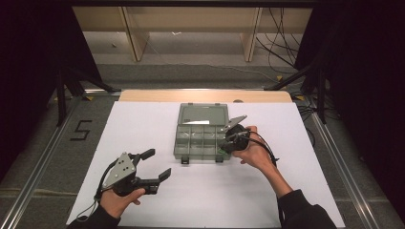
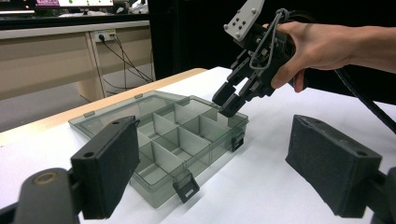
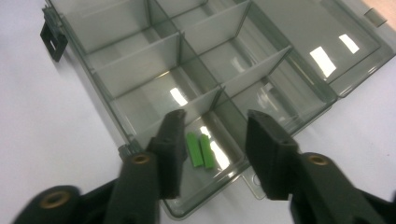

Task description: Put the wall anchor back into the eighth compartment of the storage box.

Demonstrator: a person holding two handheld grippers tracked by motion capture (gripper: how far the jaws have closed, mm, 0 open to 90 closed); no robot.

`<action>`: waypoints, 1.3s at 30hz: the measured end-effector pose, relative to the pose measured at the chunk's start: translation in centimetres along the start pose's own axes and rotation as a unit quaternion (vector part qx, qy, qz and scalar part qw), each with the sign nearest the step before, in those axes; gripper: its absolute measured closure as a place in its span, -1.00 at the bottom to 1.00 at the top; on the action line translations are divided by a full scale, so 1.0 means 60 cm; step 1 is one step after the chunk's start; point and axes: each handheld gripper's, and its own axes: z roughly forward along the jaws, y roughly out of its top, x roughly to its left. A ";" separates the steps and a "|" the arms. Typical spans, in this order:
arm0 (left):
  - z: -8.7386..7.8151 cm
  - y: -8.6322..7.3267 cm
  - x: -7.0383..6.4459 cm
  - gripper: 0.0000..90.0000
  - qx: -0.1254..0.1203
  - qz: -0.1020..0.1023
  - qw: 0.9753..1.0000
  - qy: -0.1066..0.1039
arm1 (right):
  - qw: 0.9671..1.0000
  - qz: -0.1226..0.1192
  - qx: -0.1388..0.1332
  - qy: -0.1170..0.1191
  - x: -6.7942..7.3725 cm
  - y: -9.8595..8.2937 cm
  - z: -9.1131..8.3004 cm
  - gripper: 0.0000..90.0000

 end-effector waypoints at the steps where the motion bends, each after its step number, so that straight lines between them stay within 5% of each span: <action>1: 0.000 0.000 0.000 -0.64 0.000 0.000 1.000 0.000 | 1.000 0.003 -0.003 0.003 0.000 0.001 -0.002 0.18; 4: 0.000 0.000 0.000 -0.64 0.000 0.000 1.000 0.000 | 1.000 0.010 -0.014 -0.011 0.006 0.002 -0.007 0.06; 21: -0.001 0.000 0.000 -0.64 -0.001 0.000 1.000 0.001 | 0.995 0.031 -0.089 0.020 0.039 0.008 -0.057 -0.20; 30: -0.001 0.000 0.000 -0.64 -0.001 0.000 1.000 0.001 | 0.988 0.051 -0.145 0.021 0.047 0.000 -0.079 -0.29; 39: -0.001 0.000 0.000 -0.64 -0.001 0.000 1.000 0.001 | 0.984 0.060 -0.166 0.022 0.055 -0.012 -0.091 -0.34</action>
